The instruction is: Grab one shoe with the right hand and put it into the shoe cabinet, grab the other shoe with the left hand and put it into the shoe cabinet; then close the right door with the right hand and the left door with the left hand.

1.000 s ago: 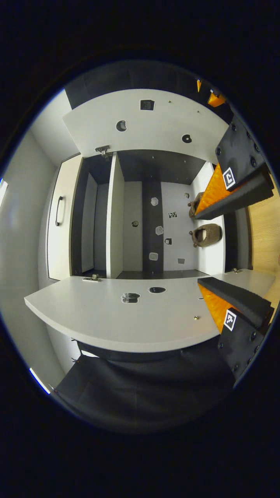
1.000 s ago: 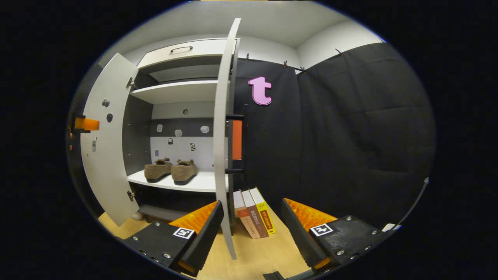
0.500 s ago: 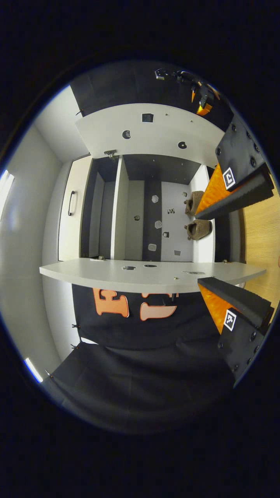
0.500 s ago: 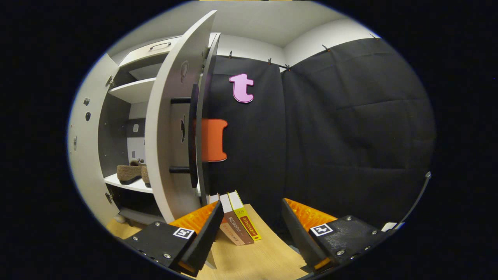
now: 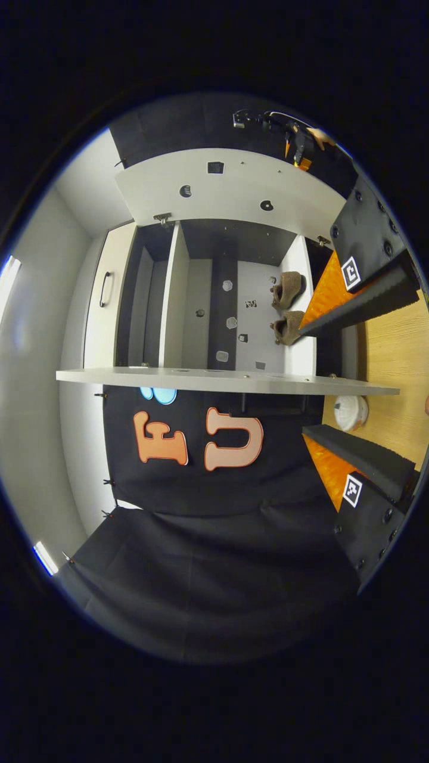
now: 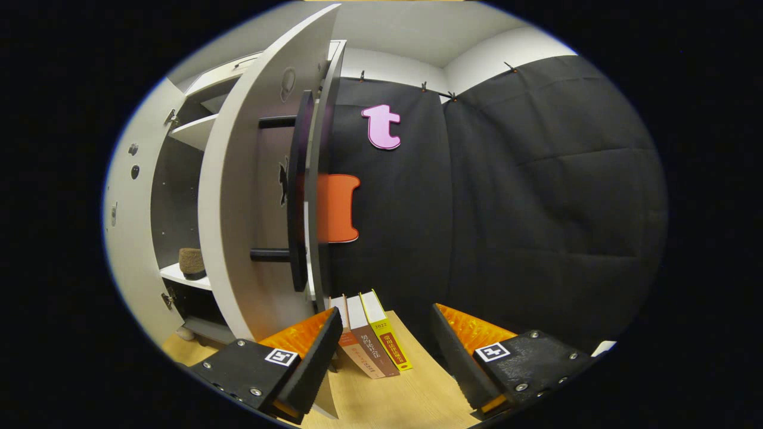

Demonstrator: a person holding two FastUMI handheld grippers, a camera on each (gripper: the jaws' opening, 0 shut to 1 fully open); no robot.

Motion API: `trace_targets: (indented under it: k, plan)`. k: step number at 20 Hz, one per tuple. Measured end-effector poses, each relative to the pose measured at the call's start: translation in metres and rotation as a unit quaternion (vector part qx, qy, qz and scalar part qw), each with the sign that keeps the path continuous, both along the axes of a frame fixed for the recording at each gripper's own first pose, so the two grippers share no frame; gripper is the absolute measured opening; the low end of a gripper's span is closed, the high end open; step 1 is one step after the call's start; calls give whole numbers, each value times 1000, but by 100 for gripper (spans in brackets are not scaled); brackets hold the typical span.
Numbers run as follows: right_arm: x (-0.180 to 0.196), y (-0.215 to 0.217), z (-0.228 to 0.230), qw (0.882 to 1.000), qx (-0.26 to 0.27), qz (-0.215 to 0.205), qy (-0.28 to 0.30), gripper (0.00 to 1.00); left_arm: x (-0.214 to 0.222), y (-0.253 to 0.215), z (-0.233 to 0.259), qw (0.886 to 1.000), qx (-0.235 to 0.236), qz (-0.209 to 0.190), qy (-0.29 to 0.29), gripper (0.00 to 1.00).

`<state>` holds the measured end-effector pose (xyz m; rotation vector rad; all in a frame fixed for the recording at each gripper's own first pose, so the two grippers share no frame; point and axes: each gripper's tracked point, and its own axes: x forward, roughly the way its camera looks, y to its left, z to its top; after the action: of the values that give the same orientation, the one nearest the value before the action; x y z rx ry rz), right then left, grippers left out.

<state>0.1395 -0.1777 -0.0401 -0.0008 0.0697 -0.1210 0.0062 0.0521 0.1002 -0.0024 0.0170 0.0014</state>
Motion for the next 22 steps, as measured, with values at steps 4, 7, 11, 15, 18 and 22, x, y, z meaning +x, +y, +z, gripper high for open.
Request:
trace_targets:
  k: [4, 7, 11, 15, 18, 22]
  plan:
    - [-2, 7, 0, 1000, -2, -3, -3, 91, -1, 20, -4, 1000, -3, 7, 3, 96]
    - [-4, 19, -1, 1000, -1, -2, -6, 88, 1, 31, -8, 1000, -11, 10, 6, 96]
    - [-7, 60, 1, 999, -1, 32, -8, 88, 3, 38, -16, 1000, -22, 2, 18, 96]
    - [-1, 105, 1, 998, 4, 65, -12, 88, 5, 49, -19, 999, -26, 8, 22, 94]
    - [6, 134, -1, 996, 17, 87, -14, 89, 6, 64, -19, 999, -23, 20, 21, 97]
    - [13, 165, -1, 993, 26, 110, -17, 88, 5, 82, -18, 999, -19, 37, 20, 97]
